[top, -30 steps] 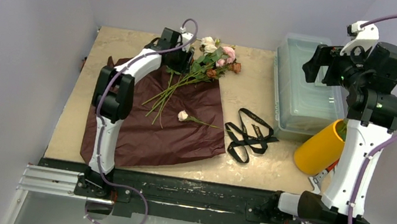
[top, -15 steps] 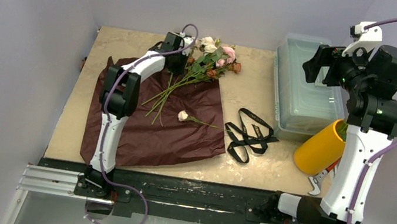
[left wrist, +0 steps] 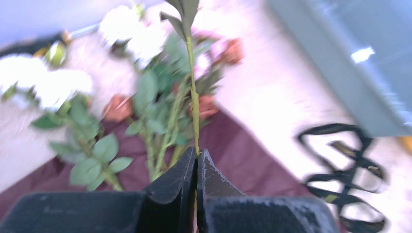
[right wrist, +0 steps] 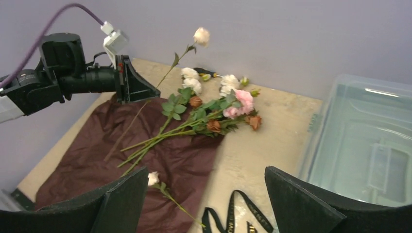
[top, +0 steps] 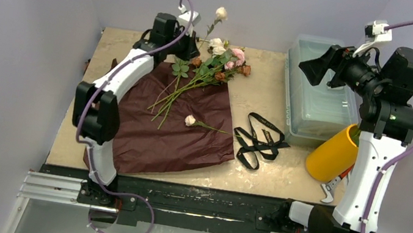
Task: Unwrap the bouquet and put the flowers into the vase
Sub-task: Pick up the fake flower from the wrapping paper.
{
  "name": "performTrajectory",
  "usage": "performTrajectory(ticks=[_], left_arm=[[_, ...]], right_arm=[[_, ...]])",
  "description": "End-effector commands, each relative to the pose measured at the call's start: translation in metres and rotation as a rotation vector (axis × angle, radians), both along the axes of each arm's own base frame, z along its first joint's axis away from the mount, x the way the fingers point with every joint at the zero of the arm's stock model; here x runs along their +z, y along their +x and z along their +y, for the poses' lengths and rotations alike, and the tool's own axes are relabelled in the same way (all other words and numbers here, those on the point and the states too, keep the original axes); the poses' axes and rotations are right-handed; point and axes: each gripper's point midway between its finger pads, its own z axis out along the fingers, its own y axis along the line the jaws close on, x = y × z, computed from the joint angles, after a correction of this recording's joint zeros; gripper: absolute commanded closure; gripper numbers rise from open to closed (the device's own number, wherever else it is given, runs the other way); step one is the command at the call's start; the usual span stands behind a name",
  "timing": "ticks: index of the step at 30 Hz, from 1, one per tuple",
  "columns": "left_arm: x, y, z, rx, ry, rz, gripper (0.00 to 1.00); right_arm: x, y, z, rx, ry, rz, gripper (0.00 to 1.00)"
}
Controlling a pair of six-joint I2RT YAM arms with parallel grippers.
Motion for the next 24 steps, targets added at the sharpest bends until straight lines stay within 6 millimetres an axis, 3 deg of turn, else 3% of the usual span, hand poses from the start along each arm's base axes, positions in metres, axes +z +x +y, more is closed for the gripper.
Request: performTrajectory(ticks=[1,6,11,15,18,24], left_arm=[[0.118,-0.05,-0.048,-0.264,-0.313,-0.229,1.0],[0.193,-0.112,-0.084,-0.456,-0.545,-0.351,1.0],[0.239,-0.156,-0.112,-0.593,-0.69,-0.431,1.0],[0.256,-0.188,-0.142,-0.713,-0.746,-0.437,1.0],[0.265,-0.206,-0.16,-0.786,-0.765,-0.438,1.0],[0.267,-0.236,-0.188,-0.893,-0.792,-0.403,1.0]], right_arm=[[0.013,-0.01,0.028,0.164,0.086,-0.024,0.07],[0.022,-0.021,0.051,0.317,0.175,-0.036,0.07],[0.037,-0.02,0.06,0.36,0.229,-0.071,0.07],[0.049,-0.016,0.07,0.418,0.281,-0.096,0.07],[0.047,-0.013,0.083,0.465,0.304,-0.079,0.07],[0.057,-0.015,0.104,0.544,0.329,-0.095,0.1]])
